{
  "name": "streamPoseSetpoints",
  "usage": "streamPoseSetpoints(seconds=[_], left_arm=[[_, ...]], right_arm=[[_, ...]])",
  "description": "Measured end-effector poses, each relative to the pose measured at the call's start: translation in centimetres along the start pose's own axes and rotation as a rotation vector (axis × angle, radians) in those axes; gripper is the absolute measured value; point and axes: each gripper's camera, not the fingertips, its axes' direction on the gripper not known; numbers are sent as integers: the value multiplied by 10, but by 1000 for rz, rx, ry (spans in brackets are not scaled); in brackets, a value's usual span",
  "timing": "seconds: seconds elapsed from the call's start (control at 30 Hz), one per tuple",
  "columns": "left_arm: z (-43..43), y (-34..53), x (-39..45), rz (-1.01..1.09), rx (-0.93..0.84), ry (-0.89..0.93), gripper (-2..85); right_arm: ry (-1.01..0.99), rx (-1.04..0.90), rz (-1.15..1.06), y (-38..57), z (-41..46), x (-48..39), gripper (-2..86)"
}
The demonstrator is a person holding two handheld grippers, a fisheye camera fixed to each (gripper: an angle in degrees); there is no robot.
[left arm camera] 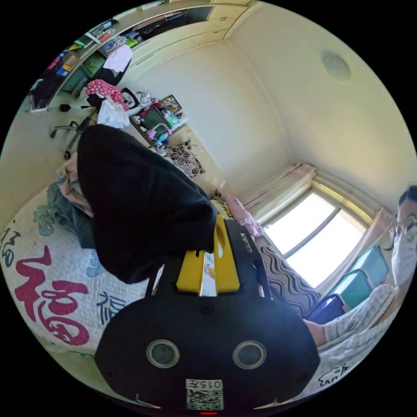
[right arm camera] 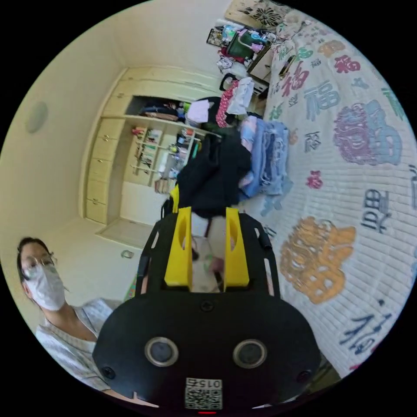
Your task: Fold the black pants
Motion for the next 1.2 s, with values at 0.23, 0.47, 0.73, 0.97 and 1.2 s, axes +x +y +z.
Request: streamPoseSetpoints(seconds=[0.23,0.47,0.73,0.97,1.2], left_arm=[[-26,36,49,17,-159,122,3],[75,80,133,-28,-333,677,18],[94,63,175,16,-145,822,50],[72,112,41,-349,-374,155,88],[42,109,24,-235,-352,-78,111]], right_arm=[[-102,42,-68,36,-24,-20,39],[334,248,-579,104,-153,-188,23],[580,15,-952,101,-88,-298,29],[449,-315,-500,72,11,-100,61],[335,-106,-98,156,-41,33,63]])
